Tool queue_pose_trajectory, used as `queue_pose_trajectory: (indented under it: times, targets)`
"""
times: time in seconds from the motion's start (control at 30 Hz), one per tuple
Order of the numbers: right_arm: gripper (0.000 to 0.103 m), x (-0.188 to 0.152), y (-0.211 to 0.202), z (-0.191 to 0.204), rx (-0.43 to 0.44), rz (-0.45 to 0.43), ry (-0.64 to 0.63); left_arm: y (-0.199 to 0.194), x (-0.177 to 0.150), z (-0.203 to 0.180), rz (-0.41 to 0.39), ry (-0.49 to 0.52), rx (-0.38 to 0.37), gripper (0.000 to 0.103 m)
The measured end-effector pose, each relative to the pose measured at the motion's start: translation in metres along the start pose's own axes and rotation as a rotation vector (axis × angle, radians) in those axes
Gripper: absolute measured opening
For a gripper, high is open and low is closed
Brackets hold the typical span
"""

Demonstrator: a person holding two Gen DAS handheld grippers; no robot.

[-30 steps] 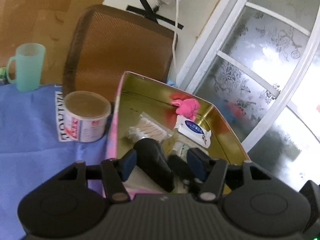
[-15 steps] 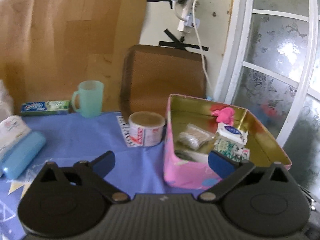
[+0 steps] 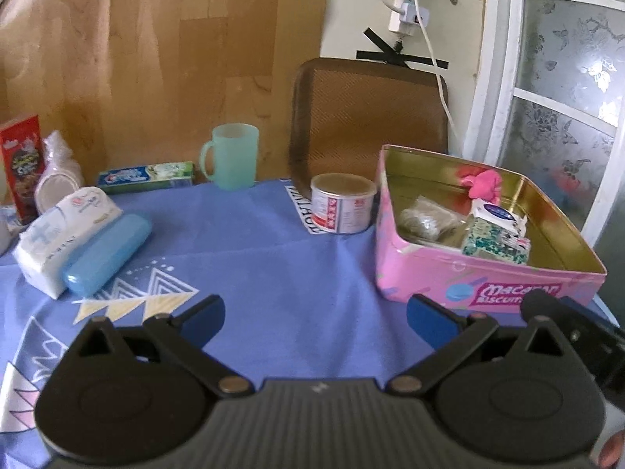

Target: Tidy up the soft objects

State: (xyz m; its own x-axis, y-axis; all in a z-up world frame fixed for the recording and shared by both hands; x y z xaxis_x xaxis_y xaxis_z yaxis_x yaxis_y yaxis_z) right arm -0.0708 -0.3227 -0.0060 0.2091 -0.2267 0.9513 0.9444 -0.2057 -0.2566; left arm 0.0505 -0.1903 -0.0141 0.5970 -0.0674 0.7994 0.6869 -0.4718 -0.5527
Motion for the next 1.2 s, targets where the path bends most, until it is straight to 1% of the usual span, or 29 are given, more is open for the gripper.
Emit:
queue_pose_trajectory:
  times: [0.2, 0.57, 0.67, 0.83, 1.07, 1.2]
  targets:
    - [0.074, 0.003, -0.003, 0.005, -0.001, -0.013, -0.007, -0.009, 0.002, 0.003, -0.034, 0.02, 0.021, 0.103]
    - [0.075, -0.003, -0.001, 0.007, -0.006, 0.002, -0.001, -0.011, -0.009, 0.0, -0.03, 0.07, 0.036, 0.103]
    - [0.075, -0.003, -0.002, 0.007, -0.014, -0.002, 0.003, -0.012, -0.011, 0.0, -0.04, 0.081, 0.045, 0.103]
    - [0.075, -0.003, -0.003, 0.005, -0.024, -0.009, 0.013, -0.015, -0.012, -0.002, -0.067, 0.118, 0.081, 0.103]
    - [0.076, -0.005, -0.005, 0.003, -0.037, -0.012, 0.021, -0.018, -0.015, -0.008, -0.085, 0.158, 0.101, 0.103]
    - [0.076, -0.004, -0.006, 0.001, -0.043, -0.021, 0.022, -0.019, -0.016, -0.01, -0.08, 0.166, 0.097, 0.103]
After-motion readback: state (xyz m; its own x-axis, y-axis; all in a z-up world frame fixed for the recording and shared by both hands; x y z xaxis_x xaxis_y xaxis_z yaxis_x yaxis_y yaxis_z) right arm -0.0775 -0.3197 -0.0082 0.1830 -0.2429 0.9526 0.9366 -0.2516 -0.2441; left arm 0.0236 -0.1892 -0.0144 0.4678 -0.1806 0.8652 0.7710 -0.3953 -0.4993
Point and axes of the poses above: each gripper's, at about its wrist camera, not at the fingertips, and y roughly the way its jaws point, z to its left, x to its top, the point moved 9 cm from there along y, roughly the way its jaws point, and after that the axes turned 13 degrees about -y, right-handed, at the moved point
